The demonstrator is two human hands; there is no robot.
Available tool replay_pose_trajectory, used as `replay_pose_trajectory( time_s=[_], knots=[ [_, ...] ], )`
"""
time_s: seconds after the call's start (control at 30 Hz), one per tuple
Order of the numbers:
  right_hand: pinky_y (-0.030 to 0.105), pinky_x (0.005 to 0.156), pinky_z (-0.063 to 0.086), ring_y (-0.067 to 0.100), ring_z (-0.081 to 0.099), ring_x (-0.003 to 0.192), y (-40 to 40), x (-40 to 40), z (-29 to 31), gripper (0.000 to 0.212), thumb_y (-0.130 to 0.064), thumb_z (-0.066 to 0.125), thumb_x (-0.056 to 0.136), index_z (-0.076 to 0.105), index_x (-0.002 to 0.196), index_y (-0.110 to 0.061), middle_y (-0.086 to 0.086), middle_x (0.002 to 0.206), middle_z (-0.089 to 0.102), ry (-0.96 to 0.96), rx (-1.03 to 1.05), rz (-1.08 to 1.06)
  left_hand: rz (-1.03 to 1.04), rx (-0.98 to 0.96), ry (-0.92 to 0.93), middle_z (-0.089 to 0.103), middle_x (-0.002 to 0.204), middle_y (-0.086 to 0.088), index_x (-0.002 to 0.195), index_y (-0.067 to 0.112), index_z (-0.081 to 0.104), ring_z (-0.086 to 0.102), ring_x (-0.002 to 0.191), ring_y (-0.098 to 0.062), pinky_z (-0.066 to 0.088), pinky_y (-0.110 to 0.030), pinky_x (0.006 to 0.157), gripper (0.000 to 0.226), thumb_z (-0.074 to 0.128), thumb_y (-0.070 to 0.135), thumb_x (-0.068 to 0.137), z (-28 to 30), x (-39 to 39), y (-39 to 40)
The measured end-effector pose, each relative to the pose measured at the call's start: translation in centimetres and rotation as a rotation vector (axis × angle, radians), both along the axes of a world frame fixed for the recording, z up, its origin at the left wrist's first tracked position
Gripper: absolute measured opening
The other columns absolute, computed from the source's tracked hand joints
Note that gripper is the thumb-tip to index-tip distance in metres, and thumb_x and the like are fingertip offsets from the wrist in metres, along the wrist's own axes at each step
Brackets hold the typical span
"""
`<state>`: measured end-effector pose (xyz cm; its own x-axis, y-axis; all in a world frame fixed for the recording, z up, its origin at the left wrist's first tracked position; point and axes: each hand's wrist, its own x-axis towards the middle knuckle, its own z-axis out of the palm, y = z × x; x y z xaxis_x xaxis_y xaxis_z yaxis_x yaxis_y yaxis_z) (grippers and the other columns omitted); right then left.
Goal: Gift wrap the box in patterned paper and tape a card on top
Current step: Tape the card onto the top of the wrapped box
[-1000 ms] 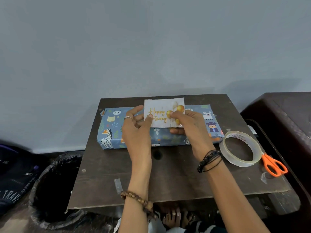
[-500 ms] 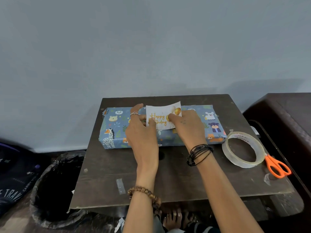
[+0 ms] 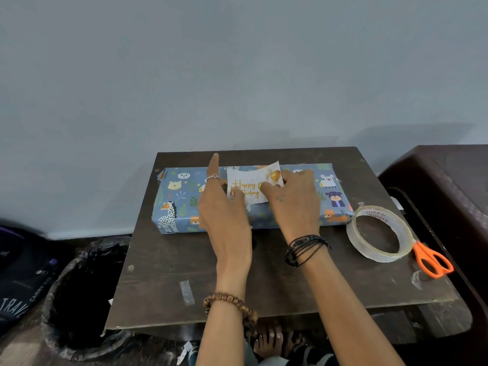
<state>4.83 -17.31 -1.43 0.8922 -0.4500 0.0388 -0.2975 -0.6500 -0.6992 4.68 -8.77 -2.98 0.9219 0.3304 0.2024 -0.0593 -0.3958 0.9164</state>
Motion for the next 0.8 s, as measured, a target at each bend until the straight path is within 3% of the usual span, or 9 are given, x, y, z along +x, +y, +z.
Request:
replay_pose_trajectory(
  time_s=[0.07, 0.13, 0.23, 0.33, 0.4, 0.5, 0.6, 0.7, 0.8],
  knots=[
    [0.023, 0.066, 0.032, 0.017, 0.048, 0.075, 0.0, -0.5, 0.0, 0.042, -0.037, 0.053, 0.09, 0.048, 0.126, -0.016, 0.006, 0.123, 0.036, 0.049, -0.126, 0.005, 0.006, 0.109, 0.009, 0.055, 0.107, 0.005, 0.142, 0.028, 0.034, 0.042, 0.094, -0.015, 0.024, -0.016, 0.071, 0.058, 0.052, 0.007, 0.091, -0.2, -0.2, 0.0],
    [0.025, 0.068, 0.032, 0.018, 0.048, 0.08, -0.1, -1.0, 0.1, 0.06, -0.04, 0.052, 0.091, 0.028, 0.144, -0.023, 0.005, 0.133, 0.03, 0.047, -0.244, -0.008, 0.04, 0.318, 0.011, 0.052, 0.13, 0.008, 0.133, 0.029, 0.048, 0.033, 0.099, -0.014, 0.02, -0.02, 0.076, 0.044, 0.052, 0.012, 0.092, -0.5, -0.2, 0.3],
    [0.025, 0.062, 0.031, 0.012, 0.04, 0.074, 0.0, -1.4, 0.0, 0.05, -0.034, 0.054, 0.092, 0.035, 0.138, -0.031, 0.002, 0.129, 0.031, -0.069, -0.329, 0.008, 0.059, 0.512, 0.096, 0.041, 0.144, 0.009, 0.108, 0.027, 0.068, 0.035, 0.11, -0.022, 0.018, -0.03, 0.081, 0.022, 0.05, 0.024, 0.094, -0.8, -0.2, 0.6],
    [0.026, 0.053, 0.029, 0.014, 0.044, 0.068, 0.7, -1.4, -0.8, 0.027, -0.014, 0.054, 0.089, 0.058, 0.113, -0.026, 0.004, 0.119, 0.042, -0.199, -0.376, 0.072, 0.043, 0.533, 0.14, 0.04, 0.144, 0.008, 0.111, 0.033, 0.066, 0.033, 0.116, -0.023, 0.017, -0.032, 0.085, 0.026, 0.046, 0.028, 0.096, -0.9, -0.2, 0.6],
    [0.024, 0.048, 0.026, 0.02, 0.051, 0.062, 1.2, -1.4, -1.4, 0.022, -0.003, 0.057, 0.081, 0.067, 0.093, -0.018, 0.009, 0.105, 0.052, -0.237, -0.432, 0.089, 0.056, 0.52, 0.138, 0.041, 0.143, 0.008, 0.111, 0.032, 0.067, 0.032, 0.116, -0.022, 0.016, -0.031, 0.085, 0.026, 0.045, 0.028, 0.096, -1.0, 0.0, 0.5],
    [0.024, 0.048, 0.026, 0.027, 0.057, 0.069, 1.5, -1.4, -1.9, 0.021, 0.004, 0.063, 0.074, 0.07, 0.087, -0.011, 0.014, 0.096, 0.055, -0.201, -0.501, 0.087, 0.063, 0.542, 0.129, 0.042, 0.143, 0.008, 0.111, 0.031, 0.067, 0.033, 0.116, -0.023, 0.016, -0.032, 0.086, 0.027, 0.045, 0.026, 0.096, -1.3, 0.1, 0.4],
    [0.026, 0.051, 0.029, 0.028, 0.057, 0.073, 1.4, -1.3, -2.0, 0.021, 0.003, 0.064, 0.071, 0.071, 0.085, -0.012, 0.014, 0.094, 0.056, -0.209, -0.516, 0.07, 0.049, 0.537, 0.109, 0.043, 0.142, 0.007, 0.111, 0.029, 0.067, 0.033, 0.118, -0.023, 0.016, -0.033, 0.088, 0.027, 0.044, 0.025, 0.096, -1.4, 0.0, 0.5],
    [0.03, 0.058, 0.035, 0.028, 0.057, 0.077, 0.7, -1.6, -2.2, 0.023, -0.01, 0.058, 0.074, 0.073, 0.09, -0.018, 0.01, 0.094, 0.059, -0.278, -0.542, 0.103, 0.058, 0.493, 0.082, 0.042, 0.143, 0.003, 0.113, 0.026, 0.065, 0.026, 0.13, -0.022, 0.014, -0.039, 0.1, 0.025, 0.046, 0.025, 0.095, -1.3, -0.4, 0.8],
    [0.036, 0.067, 0.042, 0.029, 0.057, 0.084, -1.3, -2.3, -2.0, 0.024, -0.024, 0.052, 0.083, 0.069, 0.1, -0.018, 0.009, 0.099, 0.06, -0.308, -0.553, 0.057, 0.17, 0.448, 0.061, 0.031, 0.15, -0.004, 0.123, 0.025, 0.057, 0.008, 0.143, -0.022, -0.003, -0.051, 0.11, 0.031, 0.05, 0.027, 0.093, -0.8, -0.9, 2.1]
  ],
)
